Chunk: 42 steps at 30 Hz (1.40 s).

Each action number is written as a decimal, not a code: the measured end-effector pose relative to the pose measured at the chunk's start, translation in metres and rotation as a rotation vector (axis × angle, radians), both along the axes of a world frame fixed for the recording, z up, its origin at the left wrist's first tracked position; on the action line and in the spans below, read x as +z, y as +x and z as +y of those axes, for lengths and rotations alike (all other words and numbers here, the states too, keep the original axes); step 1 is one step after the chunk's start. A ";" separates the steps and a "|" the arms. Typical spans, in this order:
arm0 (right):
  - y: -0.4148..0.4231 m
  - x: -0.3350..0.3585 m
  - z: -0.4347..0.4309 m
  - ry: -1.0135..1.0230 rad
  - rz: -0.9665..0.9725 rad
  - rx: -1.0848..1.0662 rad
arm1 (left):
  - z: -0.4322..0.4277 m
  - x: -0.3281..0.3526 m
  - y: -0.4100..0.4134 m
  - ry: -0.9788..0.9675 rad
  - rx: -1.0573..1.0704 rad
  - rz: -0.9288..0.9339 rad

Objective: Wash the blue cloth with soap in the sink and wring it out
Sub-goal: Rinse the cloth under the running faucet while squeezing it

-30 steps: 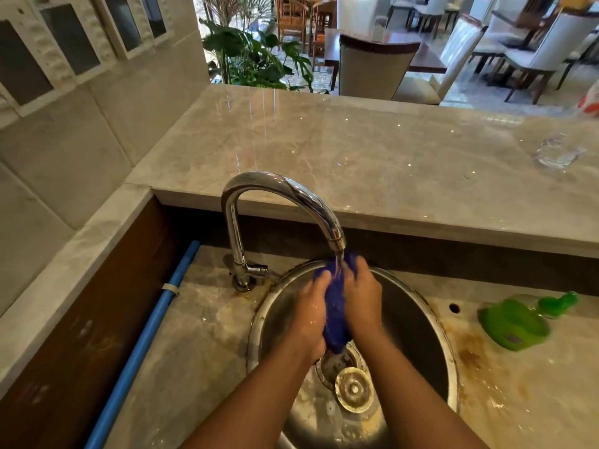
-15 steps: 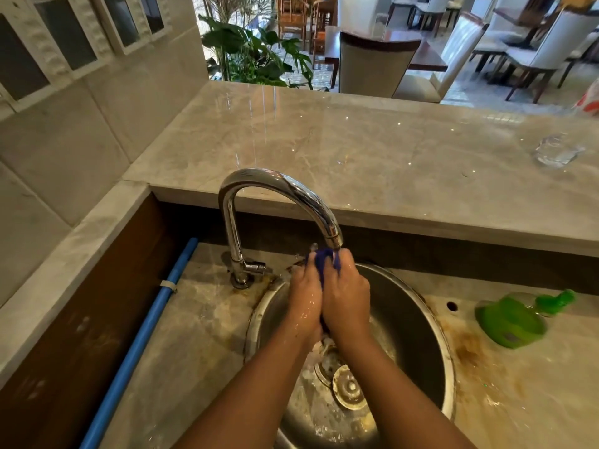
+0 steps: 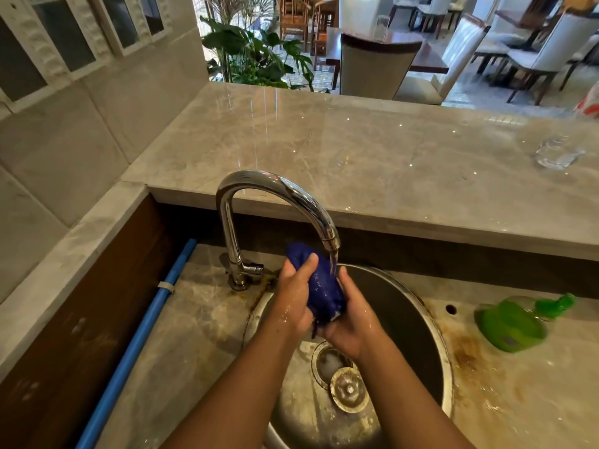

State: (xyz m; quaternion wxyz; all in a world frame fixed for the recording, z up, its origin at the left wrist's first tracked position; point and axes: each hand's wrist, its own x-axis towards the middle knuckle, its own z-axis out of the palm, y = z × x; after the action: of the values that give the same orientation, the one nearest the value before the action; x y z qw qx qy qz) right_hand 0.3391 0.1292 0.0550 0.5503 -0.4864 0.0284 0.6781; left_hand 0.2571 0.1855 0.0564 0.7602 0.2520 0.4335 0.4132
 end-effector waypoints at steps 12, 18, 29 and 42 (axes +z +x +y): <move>-0.016 0.003 0.020 0.091 -0.908 -0.032 | -0.017 -0.004 0.001 0.503 0.007 0.531; -0.019 -0.008 0.021 0.197 -1.072 -0.096 | -0.026 -0.001 0.000 0.497 0.113 0.477; -0.015 -0.015 0.016 0.183 -1.009 -0.038 | -0.030 -0.009 -0.005 0.402 0.063 0.454; 0.018 -0.019 0.000 0.173 0.225 -0.028 | 0.003 0.014 -0.031 0.341 -0.375 0.267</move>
State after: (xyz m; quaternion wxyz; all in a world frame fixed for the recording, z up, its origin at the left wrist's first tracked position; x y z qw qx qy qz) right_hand 0.3567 0.1293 0.0362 0.5931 -0.3574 0.0383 0.7205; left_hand 0.2265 0.1883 0.0704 0.7061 0.5039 0.4001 0.2955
